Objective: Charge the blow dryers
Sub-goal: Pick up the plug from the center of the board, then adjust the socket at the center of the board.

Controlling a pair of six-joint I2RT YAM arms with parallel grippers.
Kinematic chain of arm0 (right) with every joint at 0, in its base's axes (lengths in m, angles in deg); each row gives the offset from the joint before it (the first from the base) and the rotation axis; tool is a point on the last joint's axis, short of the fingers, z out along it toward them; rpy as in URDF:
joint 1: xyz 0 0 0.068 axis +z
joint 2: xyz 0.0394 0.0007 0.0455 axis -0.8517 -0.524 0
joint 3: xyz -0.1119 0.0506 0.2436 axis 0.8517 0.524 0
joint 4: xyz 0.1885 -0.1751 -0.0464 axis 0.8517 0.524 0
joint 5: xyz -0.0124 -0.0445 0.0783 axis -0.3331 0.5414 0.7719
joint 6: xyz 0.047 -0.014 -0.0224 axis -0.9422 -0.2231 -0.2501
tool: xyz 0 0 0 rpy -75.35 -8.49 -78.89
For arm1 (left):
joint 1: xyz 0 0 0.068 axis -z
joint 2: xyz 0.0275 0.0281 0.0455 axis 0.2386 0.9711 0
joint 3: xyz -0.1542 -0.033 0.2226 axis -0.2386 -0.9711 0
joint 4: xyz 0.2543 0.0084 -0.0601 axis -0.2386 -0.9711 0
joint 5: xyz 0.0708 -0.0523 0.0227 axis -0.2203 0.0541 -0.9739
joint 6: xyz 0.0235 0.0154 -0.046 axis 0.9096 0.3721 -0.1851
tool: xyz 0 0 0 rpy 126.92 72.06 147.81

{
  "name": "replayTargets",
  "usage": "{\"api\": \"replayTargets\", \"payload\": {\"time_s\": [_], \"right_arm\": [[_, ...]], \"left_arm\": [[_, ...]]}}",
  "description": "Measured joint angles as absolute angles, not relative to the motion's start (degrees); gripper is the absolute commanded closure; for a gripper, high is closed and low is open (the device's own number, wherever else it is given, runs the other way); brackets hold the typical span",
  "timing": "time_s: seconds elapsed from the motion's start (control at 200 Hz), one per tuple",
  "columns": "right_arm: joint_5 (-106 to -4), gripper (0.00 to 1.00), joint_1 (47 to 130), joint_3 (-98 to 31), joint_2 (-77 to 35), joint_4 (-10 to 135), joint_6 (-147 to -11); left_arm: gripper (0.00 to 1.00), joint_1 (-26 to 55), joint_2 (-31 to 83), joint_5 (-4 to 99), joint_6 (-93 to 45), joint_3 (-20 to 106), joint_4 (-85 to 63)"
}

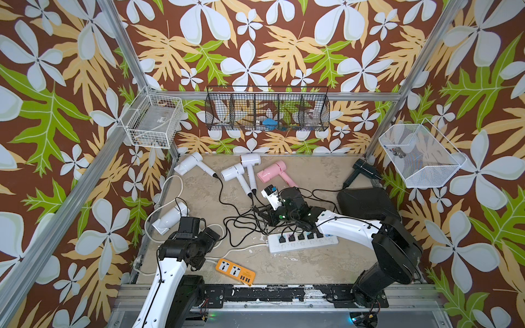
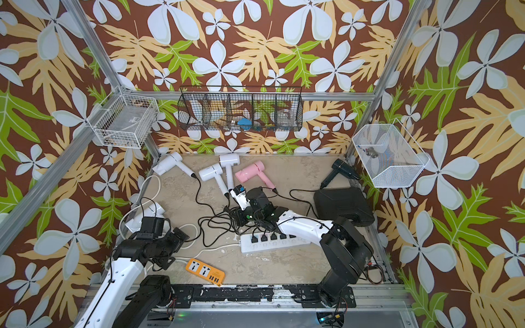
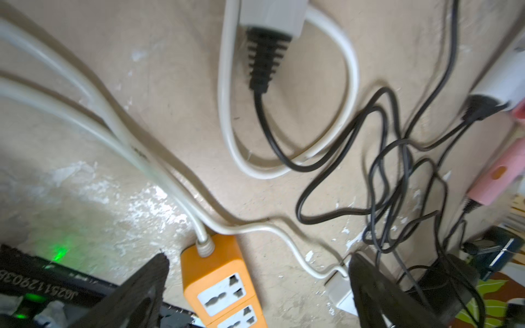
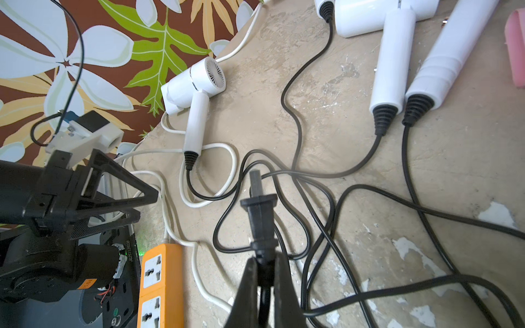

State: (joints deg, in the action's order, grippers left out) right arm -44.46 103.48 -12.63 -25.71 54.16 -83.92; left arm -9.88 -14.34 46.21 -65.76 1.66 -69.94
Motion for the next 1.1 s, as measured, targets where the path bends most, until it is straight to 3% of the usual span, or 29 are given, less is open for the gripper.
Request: {"api": "replayTargets", "payload": {"time_s": [0.225,0.591,0.946,1.101], "right_arm": [[-42.8,1.0,102.1,-9.7,-23.5,52.4,-83.9],[-40.3,1.0,99.7,-6.6,-20.6,50.2,-84.2],[-39.4,1.0,98.5,-4.9,-18.8,48.8,-85.2],[-38.7,1.0,98.4,-4.6,-18.5,48.2,-85.4]], "left_arm": [[0.0,2.7,-6.6,45.8,-70.4,3.4,-71.5],[0.0,16.3,-6.3,47.9,-84.6,-0.6,-68.1],[0.0,33.1,0.2,51.9,-99.8,-4.6,-51.4],[0.02,36.6,3.4,52.7,-104.9,-5.2,-42.7]]}}
